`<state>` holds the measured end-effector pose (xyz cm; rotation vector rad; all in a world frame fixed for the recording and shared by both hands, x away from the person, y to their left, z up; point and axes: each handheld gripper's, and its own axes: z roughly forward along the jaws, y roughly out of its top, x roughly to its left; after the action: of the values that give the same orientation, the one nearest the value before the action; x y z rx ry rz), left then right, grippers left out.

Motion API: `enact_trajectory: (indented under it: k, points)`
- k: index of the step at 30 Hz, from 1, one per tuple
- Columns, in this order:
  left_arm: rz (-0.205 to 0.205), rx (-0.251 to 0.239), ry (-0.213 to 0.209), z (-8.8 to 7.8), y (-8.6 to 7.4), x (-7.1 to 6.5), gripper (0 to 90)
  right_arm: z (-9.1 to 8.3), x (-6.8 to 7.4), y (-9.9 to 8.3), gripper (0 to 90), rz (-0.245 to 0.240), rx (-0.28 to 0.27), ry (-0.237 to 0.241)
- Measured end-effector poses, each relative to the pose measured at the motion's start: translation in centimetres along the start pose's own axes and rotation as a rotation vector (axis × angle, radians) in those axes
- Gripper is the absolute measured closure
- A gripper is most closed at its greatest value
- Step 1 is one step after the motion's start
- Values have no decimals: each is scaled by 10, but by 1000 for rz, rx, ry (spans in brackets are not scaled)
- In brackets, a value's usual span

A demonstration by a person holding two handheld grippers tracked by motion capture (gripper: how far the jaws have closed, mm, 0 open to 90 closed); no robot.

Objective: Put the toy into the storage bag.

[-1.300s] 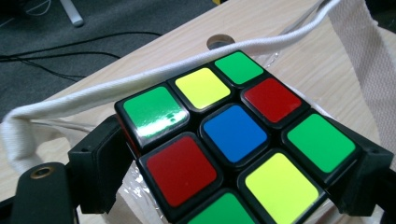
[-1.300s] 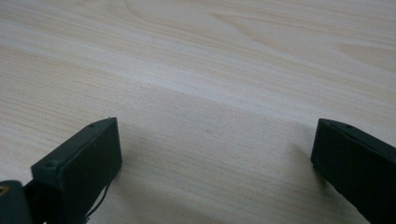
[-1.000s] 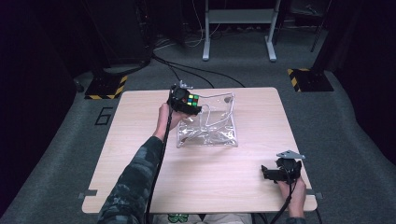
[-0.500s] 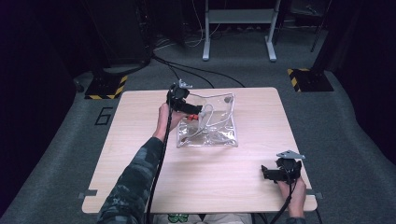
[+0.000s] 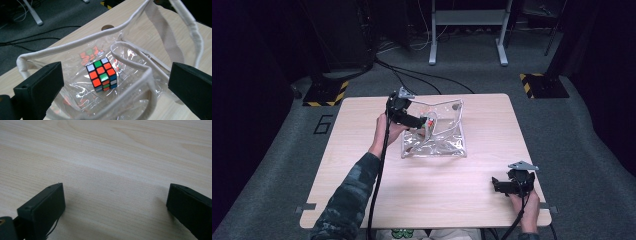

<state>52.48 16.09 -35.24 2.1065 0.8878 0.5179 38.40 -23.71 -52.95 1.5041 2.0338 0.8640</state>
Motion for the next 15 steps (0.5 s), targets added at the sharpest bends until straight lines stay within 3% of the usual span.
enact_trajectory:
  k: [6,15]
  points:
    - [31,6,-10,-13,-10,-5,1,0,0,0,12,0,0,-1]
    - [36,8,-8,-26,-37,-7,1,0,0,0,13,1,0,-2]
